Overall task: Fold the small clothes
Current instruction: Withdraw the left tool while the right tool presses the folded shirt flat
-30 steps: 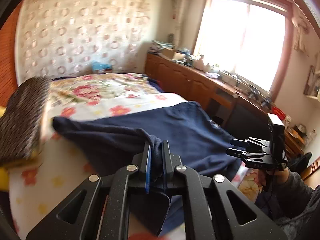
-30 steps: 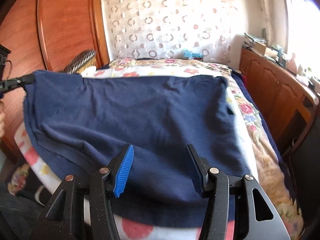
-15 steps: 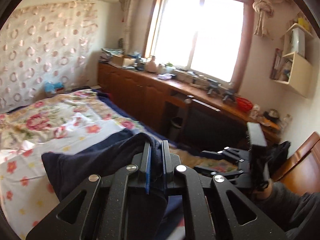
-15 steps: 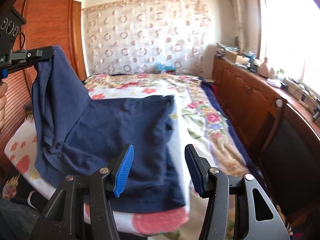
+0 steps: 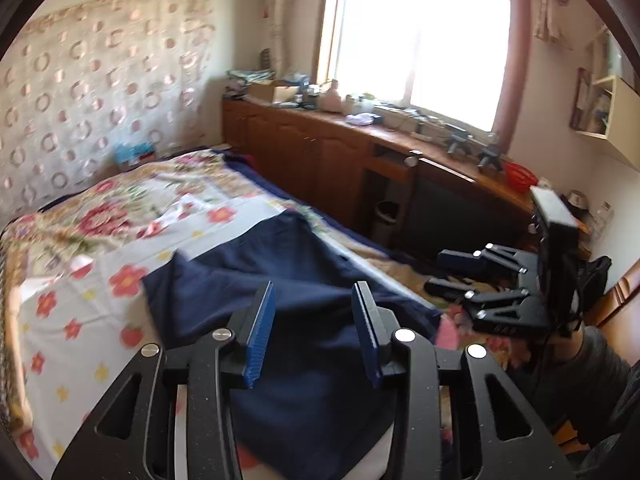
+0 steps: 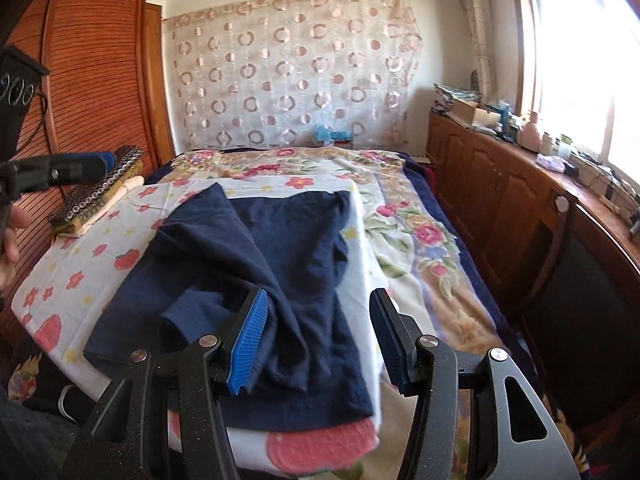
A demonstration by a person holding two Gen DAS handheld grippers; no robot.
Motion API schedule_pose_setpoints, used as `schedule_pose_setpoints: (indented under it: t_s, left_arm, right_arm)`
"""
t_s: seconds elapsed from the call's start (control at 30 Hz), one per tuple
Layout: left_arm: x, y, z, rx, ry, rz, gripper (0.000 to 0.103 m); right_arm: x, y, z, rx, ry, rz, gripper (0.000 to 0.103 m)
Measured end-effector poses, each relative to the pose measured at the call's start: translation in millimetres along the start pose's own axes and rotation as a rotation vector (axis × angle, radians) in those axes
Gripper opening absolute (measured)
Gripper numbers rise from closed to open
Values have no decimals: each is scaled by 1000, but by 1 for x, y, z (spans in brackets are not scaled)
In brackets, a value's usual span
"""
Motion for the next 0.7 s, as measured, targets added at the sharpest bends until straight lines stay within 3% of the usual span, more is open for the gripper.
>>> schedule_pose_setpoints:
  t_s: [0.13,0.37,0.47,0.7]
  left_arm:
    - [-11,-22,23,-20,-7,-93,42]
    - [-24,-59,57,-92,-39,-171,43]
    - [-31,-72,68,-121,-41,-191,43]
    - [-38,-87,90,-160,-46,-205,43]
  right_arm:
    - [19,-12,-7,-29,-10,-39,55]
    - [59,-45,-32,-91,-52,-120,55]
    - [75,-58,-46,-92,-89,-181,55]
    - [107,-94,-64,-223,-146,-218,55]
Point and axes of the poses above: each gripper's, at about its wrist camera, not at the fingertips, and x roughly the way its jaws point, y to its right, z to its underside, the point moved 1 cm from there along x, roughly the way its jaws point, and after that the axes turned 5 degrees about x, right-handed, at the moved point
